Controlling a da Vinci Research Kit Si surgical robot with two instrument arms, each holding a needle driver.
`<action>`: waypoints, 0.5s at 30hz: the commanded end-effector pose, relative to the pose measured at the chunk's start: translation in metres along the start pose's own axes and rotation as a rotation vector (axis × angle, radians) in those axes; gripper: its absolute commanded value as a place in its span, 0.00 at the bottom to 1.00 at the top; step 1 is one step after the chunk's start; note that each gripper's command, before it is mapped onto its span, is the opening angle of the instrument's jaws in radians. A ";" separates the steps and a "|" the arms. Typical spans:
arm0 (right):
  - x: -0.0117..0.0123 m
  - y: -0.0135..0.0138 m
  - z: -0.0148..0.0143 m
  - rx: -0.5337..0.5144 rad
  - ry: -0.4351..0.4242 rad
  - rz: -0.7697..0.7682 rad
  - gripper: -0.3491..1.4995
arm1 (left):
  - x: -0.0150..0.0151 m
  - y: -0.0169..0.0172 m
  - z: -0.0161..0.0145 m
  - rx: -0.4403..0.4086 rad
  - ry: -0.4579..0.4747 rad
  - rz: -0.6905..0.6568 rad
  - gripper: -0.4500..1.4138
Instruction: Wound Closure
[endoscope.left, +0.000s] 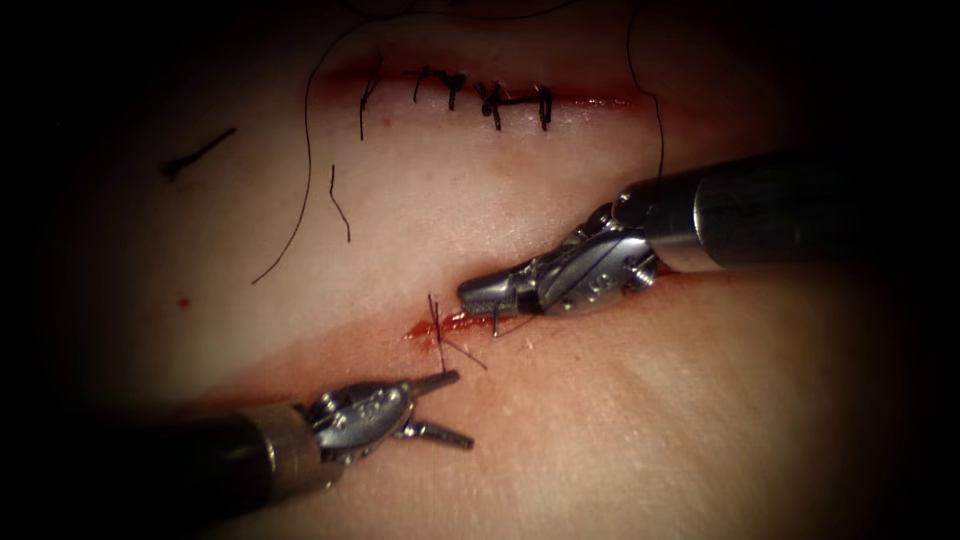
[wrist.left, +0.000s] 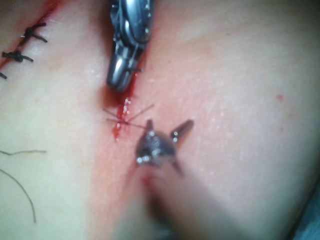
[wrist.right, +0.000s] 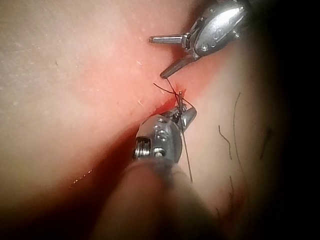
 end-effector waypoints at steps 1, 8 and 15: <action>-0.0003 -0.0003 0.0007 0.001 0.002 0.000 0.00 | -0.0005 0.0001 0.0009 -0.003 0.000 -0.001 0.64; -0.0011 0.0005 0.0005 0.000 -0.001 0.038 0.00 | -0.0005 0.0001 0.0009 -0.003 0.000 -0.001 0.64; -0.0018 0.0008 0.0005 0.000 -0.003 0.088 0.00 | -0.0005 0.0001 0.0009 -0.003 0.000 -0.001 0.64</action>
